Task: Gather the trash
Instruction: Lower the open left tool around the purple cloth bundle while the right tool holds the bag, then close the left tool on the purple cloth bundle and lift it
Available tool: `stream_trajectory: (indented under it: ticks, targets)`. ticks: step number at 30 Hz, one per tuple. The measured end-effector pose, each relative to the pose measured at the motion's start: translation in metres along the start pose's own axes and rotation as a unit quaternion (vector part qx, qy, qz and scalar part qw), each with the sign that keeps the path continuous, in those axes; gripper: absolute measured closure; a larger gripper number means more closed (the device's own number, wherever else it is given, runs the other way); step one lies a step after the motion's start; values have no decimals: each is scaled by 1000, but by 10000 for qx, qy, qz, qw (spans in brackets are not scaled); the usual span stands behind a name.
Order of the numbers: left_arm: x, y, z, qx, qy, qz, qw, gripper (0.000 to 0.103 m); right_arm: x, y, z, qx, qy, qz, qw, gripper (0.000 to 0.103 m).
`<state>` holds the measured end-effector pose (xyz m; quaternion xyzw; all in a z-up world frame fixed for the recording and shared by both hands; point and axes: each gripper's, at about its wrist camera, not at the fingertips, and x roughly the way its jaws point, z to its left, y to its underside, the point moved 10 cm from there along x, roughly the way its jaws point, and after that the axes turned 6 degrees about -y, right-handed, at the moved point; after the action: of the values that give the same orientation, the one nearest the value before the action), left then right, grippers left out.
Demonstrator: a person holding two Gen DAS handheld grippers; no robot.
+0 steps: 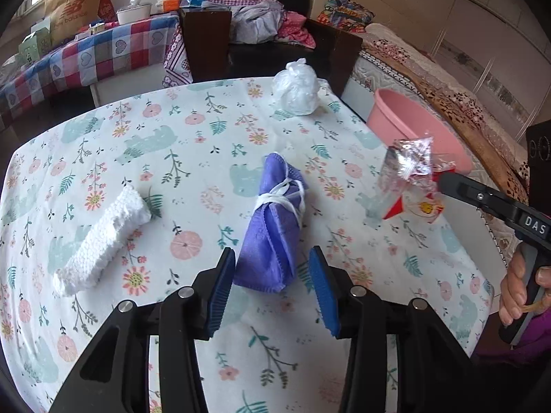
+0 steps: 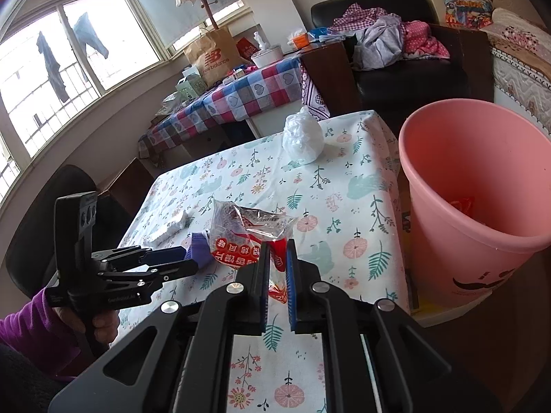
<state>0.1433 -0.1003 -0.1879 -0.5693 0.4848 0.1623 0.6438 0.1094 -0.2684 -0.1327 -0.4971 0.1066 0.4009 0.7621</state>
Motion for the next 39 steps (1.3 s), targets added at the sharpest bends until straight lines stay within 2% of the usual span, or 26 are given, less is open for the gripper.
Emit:
stream_trajectory:
  ticks: [11, 16, 21, 39]
  targets:
    - [1, 2, 1, -330, -98, -5, 9994, 63, -4, 0, -3, 36, 11, -12, 10000, 94]
    - [7, 6, -2, -383, -94, 123, 9991, 63, -4, 2, -4, 32, 0, 2, 10000, 94]
    - [3, 2, 3, -580, -88, 54, 9983, 63, -2, 5, -6, 45, 3, 27, 10000, 94]
    - [4, 8, -7, -747, 0, 99, 9972, 63, 0, 8, -7, 57, -34, 49, 10000, 94]
